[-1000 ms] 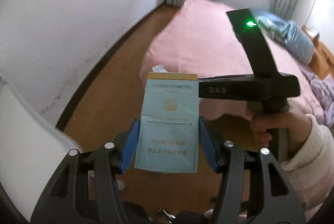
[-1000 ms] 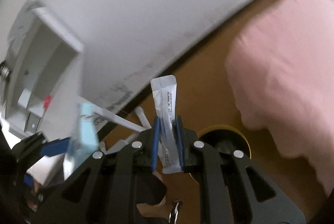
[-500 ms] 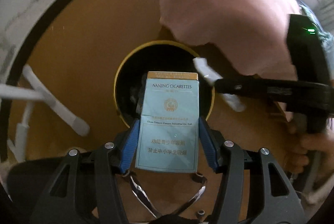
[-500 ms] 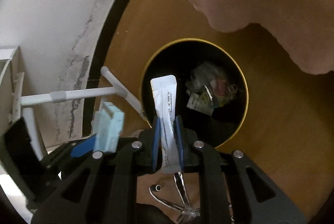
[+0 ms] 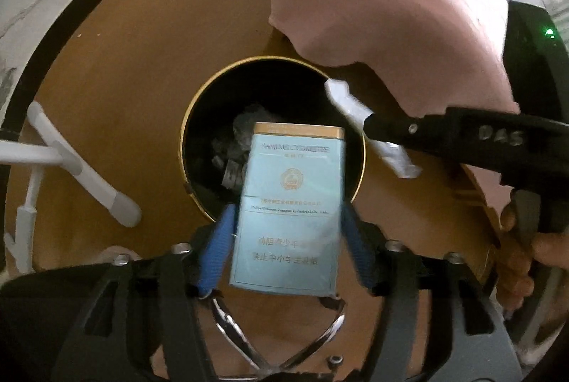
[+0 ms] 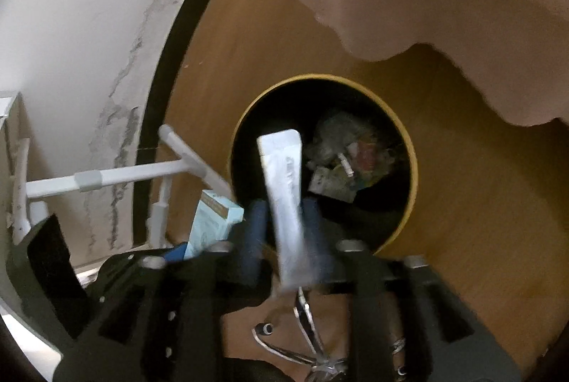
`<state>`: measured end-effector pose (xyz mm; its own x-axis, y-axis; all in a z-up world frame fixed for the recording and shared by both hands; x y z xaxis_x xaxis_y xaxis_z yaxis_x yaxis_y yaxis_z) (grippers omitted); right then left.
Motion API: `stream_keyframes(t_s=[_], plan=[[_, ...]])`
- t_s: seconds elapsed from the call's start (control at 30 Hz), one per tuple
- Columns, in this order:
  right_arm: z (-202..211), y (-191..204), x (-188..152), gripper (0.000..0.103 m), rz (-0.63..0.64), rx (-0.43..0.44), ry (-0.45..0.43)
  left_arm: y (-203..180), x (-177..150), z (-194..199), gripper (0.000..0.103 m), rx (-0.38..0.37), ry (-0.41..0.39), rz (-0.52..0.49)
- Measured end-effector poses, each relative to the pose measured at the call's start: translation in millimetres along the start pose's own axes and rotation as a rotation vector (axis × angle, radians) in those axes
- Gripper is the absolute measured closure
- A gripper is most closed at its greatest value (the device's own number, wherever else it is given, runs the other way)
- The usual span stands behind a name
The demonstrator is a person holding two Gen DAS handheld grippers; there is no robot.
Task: Collect trash
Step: 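Carry the tube and cigarette box over the bin and open both tools, then move both tools back to the desk toward the red lid and white cap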
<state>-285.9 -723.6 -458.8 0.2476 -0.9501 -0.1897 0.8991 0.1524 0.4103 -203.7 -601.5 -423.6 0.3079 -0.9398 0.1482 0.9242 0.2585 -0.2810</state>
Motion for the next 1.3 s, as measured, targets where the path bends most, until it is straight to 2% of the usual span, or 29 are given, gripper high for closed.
stream_keyframes(t_s=[0.03, 0.13, 0.23, 0.33, 0.4, 0.43, 0.47, 0.53, 0.63, 0.67, 0.73, 0.8, 0.9, 1.0, 1.07, 1.17, 1.3], plan=[[8.0, -0.6, 2.1, 0.014, -0.005, -0.021, -0.026, -2.5, 0.8, 3.8, 0.007, -0.014, -0.022, 0.011], [43.3, -0.4, 7.4, 0.014, -0.004, -0.042, -0.130, -16.5, 3.9, 22.3, 0.006, -0.002, -0.085, -0.032], [103.9, 2.7, 14.9, 0.014, -0.042, -0.045, -0.305, -48.4, 8.6, 59.7, 0.007, 0.000, -0.181, -0.141], [194.8, 27.7, 12.8, 0.013, 0.001, -0.040, -0.582, -95.2, 12.1, 134.8, 0.007, 0.036, -0.402, -0.316], [261.2, 52.5, -3.8, 0.007, 0.057, -0.046, -0.791, -117.6, 5.3, 199.9, 0.007, 0.061, -0.558, -0.389], [286.5, 63.0, -13.9, 0.007, 0.079, -0.048, -0.880, -120.6, 0.3, 238.5, 0.007, 0.088, -0.639, -0.401], [311.6, 76.3, -28.5, 0.007, 0.106, -0.050, -0.972, -118.1, -2.8, 262.4, 0.006, 0.113, -0.681, -0.398], [337.9, 104.4, -53.0, 0.007, 0.170, -0.025, -1.055, -98.3, -12.2, 320.5, 0.006, 0.184, -0.778, -0.364], [336.7, 158.4, -87.8, 0.007, 0.291, 0.050, -1.054, -30.4, -38.0, 396.7, 0.006, 0.353, -0.876, -0.226], [324.3, 186.4, -101.5, 0.007, 0.358, 0.077, -1.024, 11.6, -58.2, 423.6, 0.006, 0.418, -0.896, -0.124], [301.6, 224.8, -118.0, 0.007, 0.450, 0.114, -0.964, 64.0, -91.2, 449.7, 0.006, 0.484, -0.906, 0.015], [267.1, 272.7, -138.3, 0.007, 0.550, 0.126, -0.877, 132.7, -147.2, 477.1, 0.006, 0.598, -0.894, 0.217], [221.4, 343.1, -177.8, 0.007, 0.674, 0.180, -0.747, 212.6, -240.5, 505.1, 0.006, 0.756, -0.853, 0.493], [181.9, 413.8, -232.6, 0.007, 0.832, 0.208, -0.644, 273.8, -328.7, 520.3, 0.006, 0.858, -0.789, 0.739], [157.9, 458.0, -272.3, 0.007, 0.940, 0.225, -0.583, 305.4, -373.9, 529.0, 0.006, 0.898, -0.740, 0.862], [127.4, 517.0, -323.8, 0.007, 1.069, 0.254, -0.524, 341.0, -418.3, 541.5, 0.006, 0.932, -0.695, 0.924], [81.1, 580.2, -370.9, 0.007, 1.176, 0.256, -0.464, 379.0, -428.2, 548.2, 0.006, 0.953, -0.638, 0.903]])
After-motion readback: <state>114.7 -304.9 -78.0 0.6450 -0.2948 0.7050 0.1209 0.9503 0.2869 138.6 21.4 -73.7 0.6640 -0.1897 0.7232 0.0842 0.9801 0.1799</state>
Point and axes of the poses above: each gripper's, at about its wrist camera, not at the fingertips, and z roughly against the way its jaws point, y to its left, x to its top, the point moved 8 cm from there along -z, roughly the way its jaws point, and after that the axes turned 14 degrees about -z, right-handed, at the moved point
